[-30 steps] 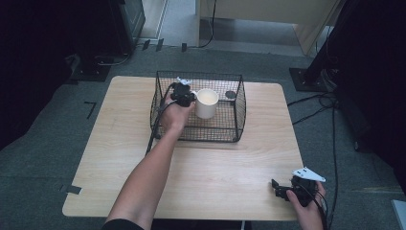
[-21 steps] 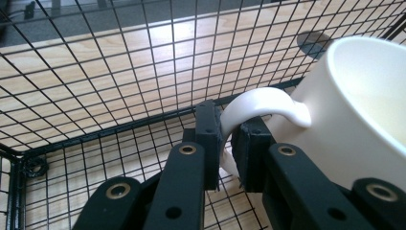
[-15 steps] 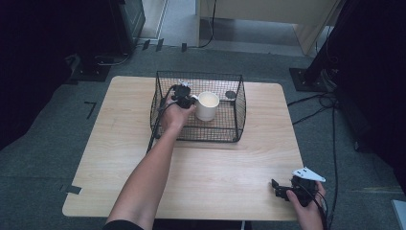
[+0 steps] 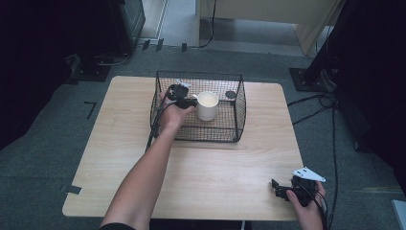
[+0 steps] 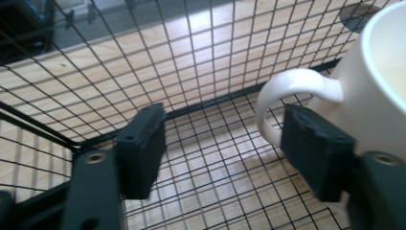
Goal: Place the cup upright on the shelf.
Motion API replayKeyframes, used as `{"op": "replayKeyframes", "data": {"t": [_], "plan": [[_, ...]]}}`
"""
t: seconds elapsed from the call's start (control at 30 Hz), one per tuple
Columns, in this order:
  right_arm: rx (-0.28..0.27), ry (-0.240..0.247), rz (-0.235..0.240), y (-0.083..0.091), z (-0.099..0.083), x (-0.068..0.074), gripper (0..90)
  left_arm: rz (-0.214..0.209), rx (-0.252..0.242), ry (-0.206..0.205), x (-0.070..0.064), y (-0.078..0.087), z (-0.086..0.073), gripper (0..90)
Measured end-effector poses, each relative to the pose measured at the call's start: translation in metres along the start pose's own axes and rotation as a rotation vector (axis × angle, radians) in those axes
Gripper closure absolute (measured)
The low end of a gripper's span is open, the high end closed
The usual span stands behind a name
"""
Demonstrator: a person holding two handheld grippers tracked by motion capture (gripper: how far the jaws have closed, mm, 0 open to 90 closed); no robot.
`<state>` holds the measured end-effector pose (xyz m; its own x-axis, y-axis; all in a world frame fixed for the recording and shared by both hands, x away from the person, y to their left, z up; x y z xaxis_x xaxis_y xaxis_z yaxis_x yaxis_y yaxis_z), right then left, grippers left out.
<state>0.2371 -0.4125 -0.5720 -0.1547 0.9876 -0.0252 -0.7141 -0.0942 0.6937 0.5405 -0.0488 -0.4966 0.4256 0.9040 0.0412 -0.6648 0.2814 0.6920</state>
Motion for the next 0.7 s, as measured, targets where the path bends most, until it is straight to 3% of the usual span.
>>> {"op": "replayKeyframes", "data": {"t": [0.07, 0.17, 0.2, 0.3, 0.47, 0.53, 0.63, 0.7], "plan": [[0.001, -0.001, 0.001, 0.000, 0.000, 0.000, 0.0, 0.004, -0.008, -0.001, -0.001, 0.003, 0.001, 28.5], [0.000, 0.000, 0.000, 0.000, 0.000, 0.000, 0.0, 0.046, -0.046, -0.054, -0.002, 0.013, 0.006, 27.6], [0.000, 0.000, 0.000, 0.000, 0.000, 0.000, 0.0, 0.049, -0.062, -0.054, -0.002, 0.015, 0.008, 27.0], [0.001, -0.001, 0.000, 0.000, 0.000, 0.000, 0.0, 0.046, -0.120, -0.029, 0.001, 0.027, 0.015, 26.5], [0.001, 0.000, 0.000, 0.000, 0.000, 0.000, 0.0, 0.033, -0.174, 0.007, 0.006, 0.039, 0.023, 26.2], [0.001, -0.001, 0.000, 0.000, 0.000, 0.000, 0.0, -0.016, -0.206, 0.047, 0.005, 0.046, 0.028, 26.9], [0.001, -0.001, 0.000, 0.000, 0.000, 0.000, 0.0, -0.024, -0.244, 0.050, 0.003, 0.057, 0.033, 25.2], [0.001, -0.001, 0.000, 0.000, 0.000, 0.000, 0.0, -0.060, -0.259, 0.062, -0.002, 0.063, 0.036, 24.1]]}}
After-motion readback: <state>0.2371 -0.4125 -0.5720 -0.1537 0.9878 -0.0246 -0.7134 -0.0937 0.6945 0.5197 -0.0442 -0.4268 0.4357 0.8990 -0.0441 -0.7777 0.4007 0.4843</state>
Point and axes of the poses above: each handheld gripper's, and its own axes: y roughly backward along the jaws, z roughly out of its top, x roughly to its left, the point moved 6 cm from there along -y, roughly forward along the jaws, and after that the axes turned 4 degrees about -z, right-handed, at the moved point
